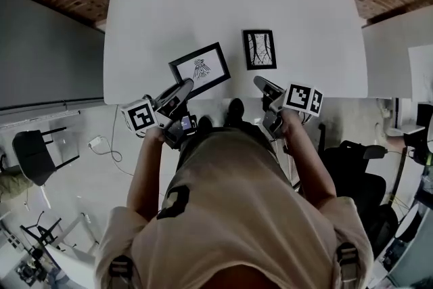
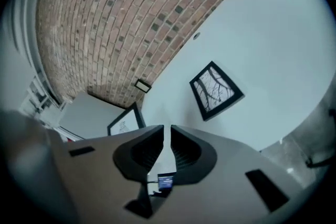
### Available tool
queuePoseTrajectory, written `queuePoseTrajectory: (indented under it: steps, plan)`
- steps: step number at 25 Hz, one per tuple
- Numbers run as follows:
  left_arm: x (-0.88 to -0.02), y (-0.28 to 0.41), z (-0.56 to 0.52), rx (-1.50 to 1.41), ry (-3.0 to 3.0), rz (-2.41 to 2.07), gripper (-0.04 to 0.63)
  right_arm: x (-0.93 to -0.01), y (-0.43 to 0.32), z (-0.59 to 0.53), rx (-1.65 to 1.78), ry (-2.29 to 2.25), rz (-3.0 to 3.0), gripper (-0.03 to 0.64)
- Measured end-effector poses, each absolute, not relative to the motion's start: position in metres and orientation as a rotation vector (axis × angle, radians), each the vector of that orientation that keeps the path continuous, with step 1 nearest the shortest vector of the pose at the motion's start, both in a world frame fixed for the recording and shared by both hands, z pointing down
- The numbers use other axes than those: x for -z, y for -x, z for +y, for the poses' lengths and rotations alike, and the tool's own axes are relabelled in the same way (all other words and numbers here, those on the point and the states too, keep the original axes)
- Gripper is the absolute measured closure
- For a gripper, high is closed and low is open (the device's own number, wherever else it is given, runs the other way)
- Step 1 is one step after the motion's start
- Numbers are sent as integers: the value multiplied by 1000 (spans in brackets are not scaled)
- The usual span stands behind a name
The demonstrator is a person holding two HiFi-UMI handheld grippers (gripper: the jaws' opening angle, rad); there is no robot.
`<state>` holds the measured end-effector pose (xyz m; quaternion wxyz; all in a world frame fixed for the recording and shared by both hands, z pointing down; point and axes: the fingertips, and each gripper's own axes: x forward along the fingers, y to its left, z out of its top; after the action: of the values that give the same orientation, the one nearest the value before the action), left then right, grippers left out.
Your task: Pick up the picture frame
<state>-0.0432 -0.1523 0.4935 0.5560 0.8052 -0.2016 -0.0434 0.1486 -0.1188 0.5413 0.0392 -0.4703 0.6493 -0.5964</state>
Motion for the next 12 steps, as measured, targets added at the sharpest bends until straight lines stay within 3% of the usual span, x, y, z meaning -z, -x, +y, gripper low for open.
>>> queuePoseTrajectory:
  steps: [4,6,12]
  plan:
    - [-495,35,-156,94,-1916,-489,557,-569,-168,-141,1715,1679,2402,593]
    - [-501,37,-156,81,-1896,-515,557,-583,-169,-147,1661,1735,2631,458]
    - [-511,34,-155,65,-1883,-519,557,-621,-174,-168,1564,1844,2840,450]
